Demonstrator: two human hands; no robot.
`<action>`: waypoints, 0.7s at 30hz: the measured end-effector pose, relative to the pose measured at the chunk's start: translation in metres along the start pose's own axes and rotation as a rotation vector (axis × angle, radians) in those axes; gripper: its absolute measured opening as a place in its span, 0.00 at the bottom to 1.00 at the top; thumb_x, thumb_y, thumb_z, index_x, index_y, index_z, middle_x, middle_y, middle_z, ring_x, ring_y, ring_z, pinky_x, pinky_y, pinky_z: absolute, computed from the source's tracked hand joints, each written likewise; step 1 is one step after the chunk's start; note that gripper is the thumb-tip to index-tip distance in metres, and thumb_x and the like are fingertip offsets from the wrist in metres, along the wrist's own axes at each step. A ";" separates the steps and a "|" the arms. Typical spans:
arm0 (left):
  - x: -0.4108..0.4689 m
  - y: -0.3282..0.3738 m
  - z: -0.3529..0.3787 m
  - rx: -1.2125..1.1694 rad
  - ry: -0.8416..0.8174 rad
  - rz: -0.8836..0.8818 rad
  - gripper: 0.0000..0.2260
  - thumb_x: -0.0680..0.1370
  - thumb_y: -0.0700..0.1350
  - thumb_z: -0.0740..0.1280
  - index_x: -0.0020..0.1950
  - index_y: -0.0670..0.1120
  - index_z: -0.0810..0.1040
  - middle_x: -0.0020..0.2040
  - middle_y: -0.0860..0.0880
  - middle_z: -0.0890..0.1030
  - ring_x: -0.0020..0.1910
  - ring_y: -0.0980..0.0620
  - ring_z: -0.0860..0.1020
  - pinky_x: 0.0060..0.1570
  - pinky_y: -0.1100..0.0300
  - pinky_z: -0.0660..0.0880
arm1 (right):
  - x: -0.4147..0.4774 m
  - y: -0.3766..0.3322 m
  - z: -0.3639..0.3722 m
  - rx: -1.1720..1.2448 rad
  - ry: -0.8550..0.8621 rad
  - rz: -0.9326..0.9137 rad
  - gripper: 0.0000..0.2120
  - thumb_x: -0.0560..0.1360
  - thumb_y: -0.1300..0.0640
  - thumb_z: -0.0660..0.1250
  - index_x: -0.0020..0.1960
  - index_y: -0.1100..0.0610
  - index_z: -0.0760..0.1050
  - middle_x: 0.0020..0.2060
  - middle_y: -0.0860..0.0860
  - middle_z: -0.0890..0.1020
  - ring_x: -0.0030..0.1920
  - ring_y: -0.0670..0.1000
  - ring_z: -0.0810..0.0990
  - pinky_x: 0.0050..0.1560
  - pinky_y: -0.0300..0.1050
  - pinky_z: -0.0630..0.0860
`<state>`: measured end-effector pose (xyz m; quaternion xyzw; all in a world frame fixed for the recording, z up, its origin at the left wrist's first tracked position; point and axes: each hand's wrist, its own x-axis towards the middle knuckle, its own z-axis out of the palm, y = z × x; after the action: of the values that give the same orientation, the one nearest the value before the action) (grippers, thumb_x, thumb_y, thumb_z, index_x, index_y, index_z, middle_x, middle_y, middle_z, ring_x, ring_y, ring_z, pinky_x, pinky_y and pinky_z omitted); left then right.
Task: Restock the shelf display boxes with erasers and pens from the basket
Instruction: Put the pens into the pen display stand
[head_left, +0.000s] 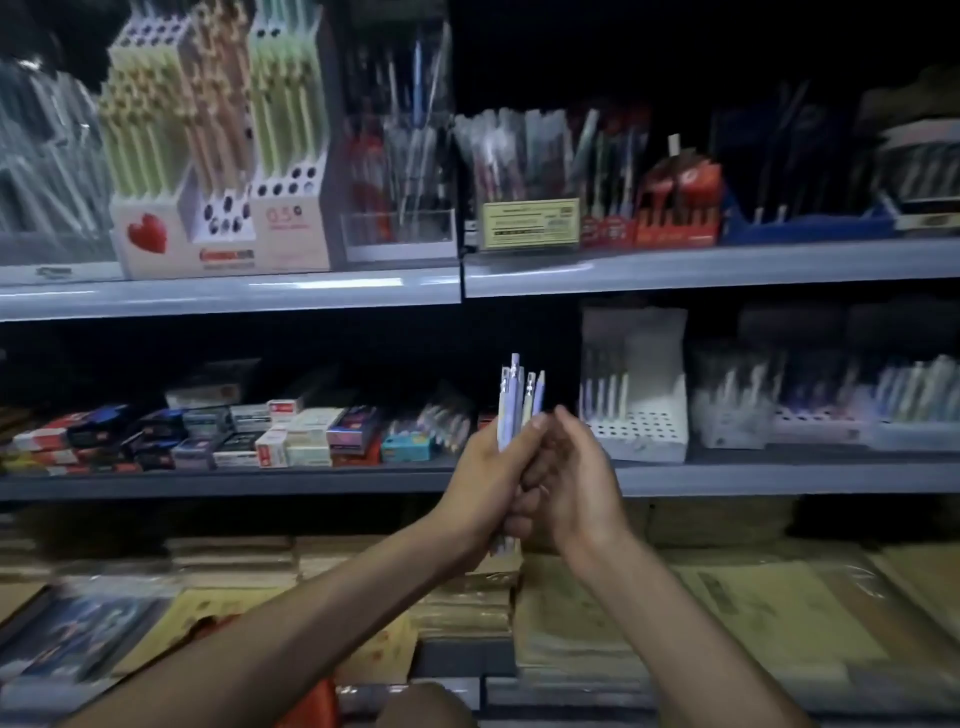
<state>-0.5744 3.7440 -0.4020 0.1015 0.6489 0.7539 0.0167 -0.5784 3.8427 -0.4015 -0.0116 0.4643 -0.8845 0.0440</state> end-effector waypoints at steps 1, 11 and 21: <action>0.004 -0.005 0.007 -0.029 -0.068 -0.040 0.11 0.84 0.54 0.64 0.46 0.50 0.71 0.30 0.49 0.63 0.22 0.57 0.59 0.22 0.69 0.56 | 0.002 -0.009 -0.016 -0.017 0.032 -0.056 0.16 0.82 0.47 0.63 0.44 0.54 0.85 0.39 0.53 0.84 0.38 0.52 0.81 0.41 0.48 0.73; 0.045 -0.063 0.065 -0.116 -0.325 -0.150 0.21 0.84 0.54 0.65 0.47 0.35 0.74 0.29 0.44 0.72 0.20 0.50 0.70 0.21 0.64 0.67 | 0.021 -0.046 -0.121 -0.374 0.103 -0.147 0.13 0.76 0.52 0.73 0.55 0.59 0.85 0.42 0.57 0.82 0.44 0.54 0.77 0.48 0.48 0.74; 0.094 -0.104 0.053 -0.046 -0.136 -0.105 0.20 0.84 0.51 0.65 0.57 0.32 0.74 0.33 0.43 0.74 0.19 0.52 0.65 0.22 0.65 0.56 | 0.077 -0.057 -0.144 -0.464 0.254 -0.356 0.11 0.79 0.58 0.72 0.61 0.54 0.82 0.44 0.52 0.87 0.44 0.52 0.86 0.47 0.41 0.83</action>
<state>-0.6678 3.8268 -0.4849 0.1177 0.6333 0.7580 0.1025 -0.6682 3.9865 -0.4379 0.0079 0.6461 -0.7432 -0.1737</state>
